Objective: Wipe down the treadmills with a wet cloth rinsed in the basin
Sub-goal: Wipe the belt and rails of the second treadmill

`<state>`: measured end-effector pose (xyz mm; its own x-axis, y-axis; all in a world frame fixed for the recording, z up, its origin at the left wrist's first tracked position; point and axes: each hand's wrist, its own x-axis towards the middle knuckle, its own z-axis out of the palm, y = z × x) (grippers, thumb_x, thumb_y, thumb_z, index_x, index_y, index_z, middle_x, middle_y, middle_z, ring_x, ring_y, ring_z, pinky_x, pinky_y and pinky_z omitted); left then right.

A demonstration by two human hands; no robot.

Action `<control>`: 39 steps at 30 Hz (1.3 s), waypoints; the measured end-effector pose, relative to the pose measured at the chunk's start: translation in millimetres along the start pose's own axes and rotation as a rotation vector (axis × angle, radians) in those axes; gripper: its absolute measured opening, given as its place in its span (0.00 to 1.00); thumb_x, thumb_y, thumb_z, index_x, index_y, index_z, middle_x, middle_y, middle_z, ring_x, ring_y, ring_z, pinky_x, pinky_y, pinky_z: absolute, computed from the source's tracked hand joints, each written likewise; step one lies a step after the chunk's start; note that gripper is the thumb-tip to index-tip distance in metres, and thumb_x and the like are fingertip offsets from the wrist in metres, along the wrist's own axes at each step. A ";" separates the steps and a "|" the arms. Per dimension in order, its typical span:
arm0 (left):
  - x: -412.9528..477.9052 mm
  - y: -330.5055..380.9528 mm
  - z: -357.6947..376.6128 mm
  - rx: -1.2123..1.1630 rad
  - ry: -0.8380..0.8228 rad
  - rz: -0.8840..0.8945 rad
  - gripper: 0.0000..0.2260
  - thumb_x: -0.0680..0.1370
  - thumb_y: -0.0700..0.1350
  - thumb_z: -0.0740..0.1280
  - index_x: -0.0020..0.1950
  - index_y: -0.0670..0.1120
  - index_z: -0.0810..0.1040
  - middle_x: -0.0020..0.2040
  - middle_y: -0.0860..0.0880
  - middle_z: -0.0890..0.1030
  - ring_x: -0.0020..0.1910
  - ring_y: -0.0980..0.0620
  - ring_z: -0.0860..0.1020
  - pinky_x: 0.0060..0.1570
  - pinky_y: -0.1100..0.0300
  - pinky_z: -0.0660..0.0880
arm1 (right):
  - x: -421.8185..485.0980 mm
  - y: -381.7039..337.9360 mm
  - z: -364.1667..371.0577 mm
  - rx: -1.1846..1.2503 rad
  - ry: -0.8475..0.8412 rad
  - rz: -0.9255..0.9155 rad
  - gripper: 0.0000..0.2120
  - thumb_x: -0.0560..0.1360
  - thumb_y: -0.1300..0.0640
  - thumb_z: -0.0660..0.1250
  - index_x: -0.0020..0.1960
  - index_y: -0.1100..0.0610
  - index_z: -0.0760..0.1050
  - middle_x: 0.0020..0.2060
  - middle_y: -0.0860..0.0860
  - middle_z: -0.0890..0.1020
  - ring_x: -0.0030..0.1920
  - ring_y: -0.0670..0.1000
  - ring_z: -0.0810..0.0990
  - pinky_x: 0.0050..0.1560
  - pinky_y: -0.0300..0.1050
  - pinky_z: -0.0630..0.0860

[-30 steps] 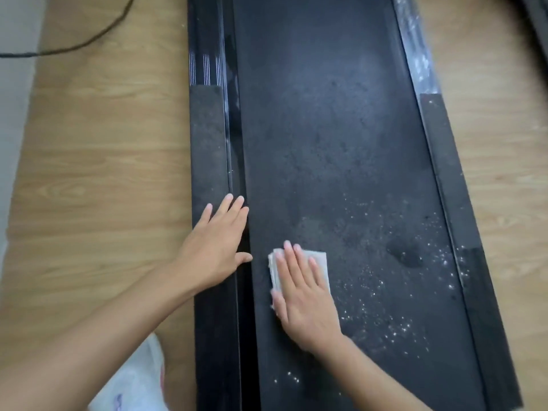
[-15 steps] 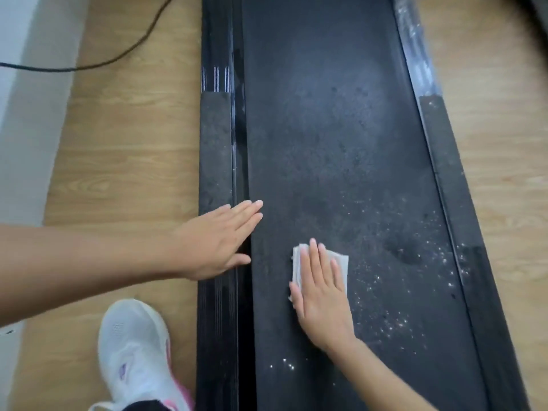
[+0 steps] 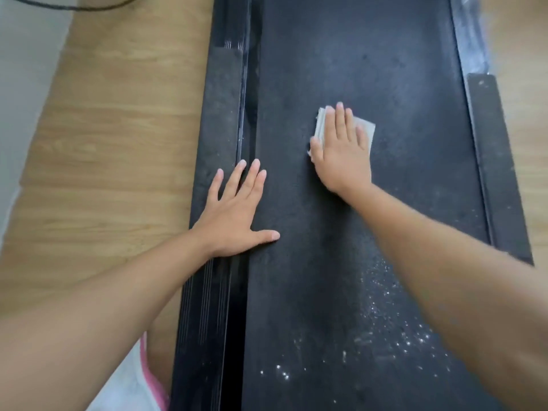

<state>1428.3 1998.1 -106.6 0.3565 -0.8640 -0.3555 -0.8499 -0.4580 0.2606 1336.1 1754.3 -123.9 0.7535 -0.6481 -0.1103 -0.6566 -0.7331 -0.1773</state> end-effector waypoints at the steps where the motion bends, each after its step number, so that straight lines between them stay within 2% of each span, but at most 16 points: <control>1: 1.1 0.7 -5.5 -0.024 -0.048 0.008 0.55 0.73 0.75 0.62 0.83 0.50 0.33 0.81 0.53 0.26 0.79 0.52 0.25 0.79 0.40 0.31 | -52.3 1.1 0.7 -0.005 -0.004 0.007 0.32 0.87 0.44 0.45 0.86 0.58 0.45 0.86 0.55 0.47 0.86 0.55 0.46 0.83 0.60 0.51; 3: 2.7 0.9 -12.8 -0.059 -0.109 0.021 0.59 0.70 0.74 0.67 0.83 0.52 0.31 0.80 0.53 0.24 0.77 0.52 0.23 0.78 0.39 0.31 | -185.9 4.0 8.6 -0.013 -0.052 0.003 0.32 0.87 0.45 0.45 0.86 0.57 0.44 0.86 0.53 0.45 0.86 0.55 0.46 0.83 0.58 0.51; 5: 3.3 0.9 -13.8 -0.059 -0.117 0.015 0.59 0.70 0.73 0.68 0.82 0.53 0.30 0.79 0.53 0.23 0.77 0.52 0.22 0.78 0.39 0.31 | -296.6 6.4 13.6 0.052 -0.114 0.000 0.31 0.87 0.46 0.45 0.86 0.60 0.50 0.86 0.54 0.47 0.85 0.58 0.54 0.82 0.57 0.53; 7: 1.2 1.4 -12.4 -0.037 -0.107 0.001 0.58 0.71 0.73 0.68 0.82 0.53 0.30 0.79 0.53 0.22 0.77 0.51 0.21 0.78 0.39 0.30 | -315.8 18.0 19.7 0.020 -0.210 -0.021 0.31 0.88 0.45 0.44 0.85 0.61 0.52 0.86 0.55 0.49 0.84 0.59 0.57 0.81 0.58 0.52; 11: 1.8 -0.1 -3.6 -0.026 -0.087 -0.014 0.58 0.72 0.73 0.67 0.82 0.53 0.29 0.79 0.53 0.22 0.77 0.52 0.22 0.78 0.39 0.30 | -141.5 29.1 8.4 -0.010 -0.098 0.013 0.33 0.86 0.43 0.44 0.86 0.57 0.45 0.86 0.54 0.45 0.86 0.54 0.44 0.84 0.55 0.45; 14: 3.0 -0.9 1.9 -0.003 -0.065 -0.009 0.57 0.72 0.73 0.66 0.81 0.54 0.28 0.78 0.54 0.22 0.77 0.52 0.22 0.78 0.39 0.30 | 7.9 54.9 -11.6 -0.007 -0.036 0.079 0.33 0.86 0.42 0.45 0.86 0.57 0.45 0.86 0.54 0.47 0.86 0.54 0.44 0.84 0.56 0.44; 17: 3.0 0.0 1.8 0.023 -0.047 -0.020 0.57 0.73 0.74 0.65 0.81 0.54 0.26 0.78 0.53 0.21 0.77 0.51 0.21 0.78 0.39 0.30 | 56.3 71.9 -24.8 -0.026 -0.073 0.064 0.33 0.87 0.42 0.45 0.86 0.57 0.43 0.86 0.53 0.45 0.85 0.52 0.42 0.84 0.58 0.44; 20: -1.3 3.3 -2.9 0.019 -0.033 -0.013 0.57 0.73 0.73 0.66 0.82 0.53 0.28 0.79 0.52 0.22 0.78 0.51 0.23 0.78 0.39 0.32 | -34.5 67.0 -16.8 -0.026 -0.066 0.042 0.33 0.87 0.42 0.44 0.86 0.56 0.43 0.86 0.53 0.44 0.85 0.52 0.41 0.84 0.58 0.46; 22: -1.9 5.9 -4.1 0.008 -0.028 -0.017 0.57 0.73 0.73 0.66 0.82 0.52 0.29 0.79 0.52 0.23 0.78 0.50 0.24 0.79 0.39 0.32 | -149.6 57.5 -0.9 -0.038 -0.100 0.012 0.32 0.87 0.44 0.46 0.86 0.57 0.42 0.86 0.52 0.43 0.85 0.52 0.41 0.84 0.57 0.46; 24: -2.5 6.7 -7.8 -0.001 -0.040 -0.018 0.57 0.73 0.72 0.67 0.82 0.52 0.30 0.80 0.52 0.24 0.79 0.50 0.24 0.79 0.39 0.32 | -253.4 46.8 2.7 -0.040 -0.140 -0.039 0.32 0.87 0.45 0.48 0.86 0.58 0.45 0.86 0.53 0.44 0.86 0.55 0.45 0.84 0.57 0.47; 26: -1.7 5.4 -6.6 0.000 -0.026 -0.027 0.57 0.72 0.72 0.67 0.83 0.52 0.30 0.80 0.52 0.24 0.79 0.50 0.25 0.79 0.39 0.32 | -282.3 51.0 5.6 -0.052 -0.196 -0.067 0.33 0.87 0.45 0.48 0.86 0.59 0.47 0.86 0.54 0.46 0.85 0.57 0.49 0.82 0.58 0.49; 28: -1.4 5.8 -4.2 0.004 -0.033 -0.024 0.57 0.72 0.72 0.67 0.83 0.53 0.30 0.80 0.52 0.24 0.79 0.51 0.24 0.78 0.39 0.31 | -233.3 58.4 6.6 -0.076 -0.161 -0.074 0.33 0.86 0.44 0.48 0.86 0.59 0.48 0.86 0.54 0.47 0.86 0.55 0.48 0.83 0.58 0.50; 32: 1.1 3.0 4.5 0.011 0.018 -0.027 0.57 0.72 0.71 0.69 0.83 0.54 0.32 0.80 0.54 0.25 0.79 0.53 0.25 0.79 0.40 0.32 | -37.4 69.5 0.2 -0.041 0.031 0.084 0.34 0.85 0.41 0.45 0.86 0.56 0.47 0.86 0.54 0.49 0.86 0.53 0.46 0.84 0.56 0.48; 35: 0.3 3.1 3.4 0.021 0.022 -0.028 0.57 0.71 0.71 0.69 0.83 0.55 0.33 0.81 0.55 0.26 0.79 0.54 0.26 0.79 0.40 0.33 | 71.6 87.5 -23.5 -0.009 -0.001 0.143 0.35 0.85 0.41 0.44 0.86 0.56 0.45 0.86 0.53 0.48 0.86 0.53 0.44 0.84 0.56 0.45; 37: 0.9 5.5 0.2 0.019 0.012 -0.031 0.57 0.71 0.71 0.70 0.83 0.55 0.33 0.81 0.56 0.26 0.79 0.54 0.26 0.79 0.40 0.32 | 78.4 95.4 -27.0 -0.012 -0.004 0.147 0.34 0.85 0.41 0.44 0.86 0.56 0.45 0.86 0.54 0.47 0.86 0.53 0.44 0.84 0.56 0.44; 39: -0.5 8.1 -4.3 0.023 -0.005 -0.035 0.57 0.71 0.71 0.70 0.83 0.55 0.33 0.81 0.55 0.26 0.79 0.54 0.26 0.79 0.40 0.32 | 18.3 99.6 -22.6 -0.003 0.001 0.118 0.34 0.86 0.41 0.44 0.86 0.57 0.45 0.86 0.54 0.48 0.86 0.54 0.45 0.84 0.58 0.47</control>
<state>1422.9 1994.0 -100.5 0.3840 -0.8467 -0.3684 -0.8457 -0.4826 0.2277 1283.7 1664.8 -121.5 0.6710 -0.7301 -0.1295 -0.7408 -0.6524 -0.1600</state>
